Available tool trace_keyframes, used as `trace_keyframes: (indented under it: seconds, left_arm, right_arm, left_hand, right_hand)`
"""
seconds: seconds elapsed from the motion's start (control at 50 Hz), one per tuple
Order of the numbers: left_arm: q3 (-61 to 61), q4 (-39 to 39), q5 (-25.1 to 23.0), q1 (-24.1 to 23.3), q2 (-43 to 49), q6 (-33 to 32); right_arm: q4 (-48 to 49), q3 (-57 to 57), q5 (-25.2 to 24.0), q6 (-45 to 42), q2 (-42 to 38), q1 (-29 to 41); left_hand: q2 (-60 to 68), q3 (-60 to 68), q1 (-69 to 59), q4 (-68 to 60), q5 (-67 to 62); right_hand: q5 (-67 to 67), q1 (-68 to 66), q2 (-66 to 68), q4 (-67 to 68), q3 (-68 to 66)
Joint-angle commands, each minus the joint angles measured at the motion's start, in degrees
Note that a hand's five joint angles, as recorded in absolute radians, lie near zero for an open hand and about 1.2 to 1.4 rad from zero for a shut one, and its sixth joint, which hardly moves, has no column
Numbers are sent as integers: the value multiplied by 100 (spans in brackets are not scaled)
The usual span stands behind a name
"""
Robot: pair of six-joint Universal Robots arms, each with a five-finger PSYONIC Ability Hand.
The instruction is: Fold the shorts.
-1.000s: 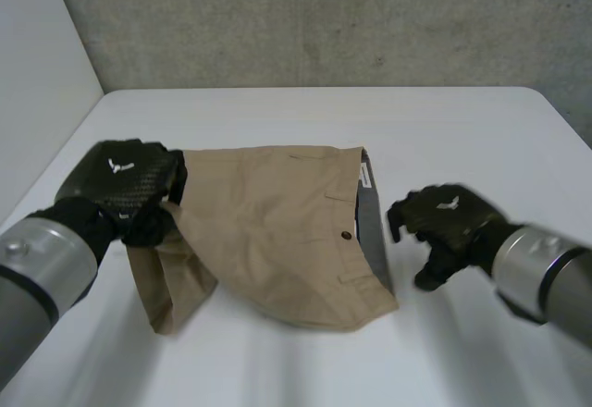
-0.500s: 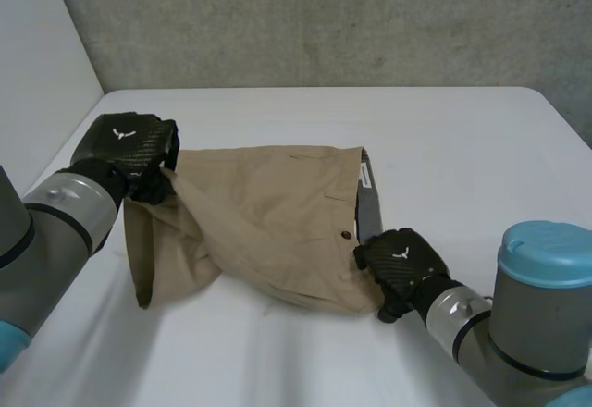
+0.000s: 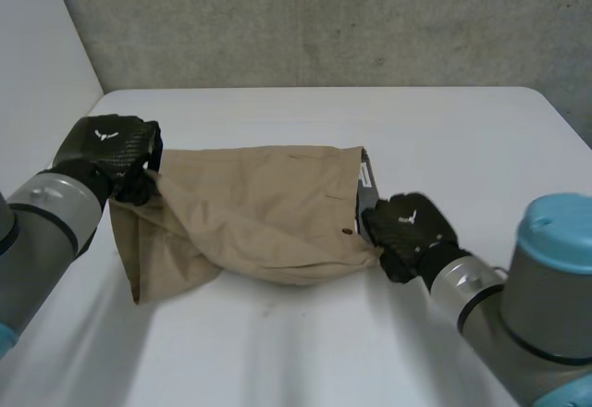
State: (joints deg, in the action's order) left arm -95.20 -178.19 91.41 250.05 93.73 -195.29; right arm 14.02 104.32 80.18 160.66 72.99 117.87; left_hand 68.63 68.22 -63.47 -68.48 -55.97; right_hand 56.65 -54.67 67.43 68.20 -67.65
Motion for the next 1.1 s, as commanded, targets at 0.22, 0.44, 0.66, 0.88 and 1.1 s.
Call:
trace_keyframes:
  seconds: [0.22, 0.44, 0.66, 0.88, 1.1]
  left_arm:
    - [-753, 2031, -263, -114, -1400, -386]
    - [-939, 1912, -905, -237, -1473, -387]
    - [1, 434, -747, -220, 416, -431]
    - [696, 618, -290, -246, 1156, -404]
    - [696, 618, -290, -422, 1112, -404]
  right_arm:
    - [-4828, -808, -477, -2564, 2298, -1775]
    - [-4972, -922, -1601, -2427, 2380, -2453]
    - [-3889, -1590, -769, -1679, 445, -1637]
    - [-3590, -1274, -714, -237, 1076, -1416]
    - [-4715, -1265, -1145, -69, 1692, -1407]
  left_hand:
    - [1137, 1178, -1653, -1152, -1403]
    - [1137, 1178, -1653, -1152, -1403]
    - [1137, 1178, -1653, -1152, -1403]
    - [1137, 1178, -1653, -1152, -1403]
    - [1137, 1178, -1653, -1152, -1403]
  right_hand:
    - [1335, -2533, 1257, 1180, -1235]
    - [1335, -2533, 1257, 1180, -1235]
    - [1335, -2533, 1257, 1180, -1235]
    - [-3820, 2623, -3898, -3975, 3921]
    - [-4126, 2928, -4204, -4281, 4227]
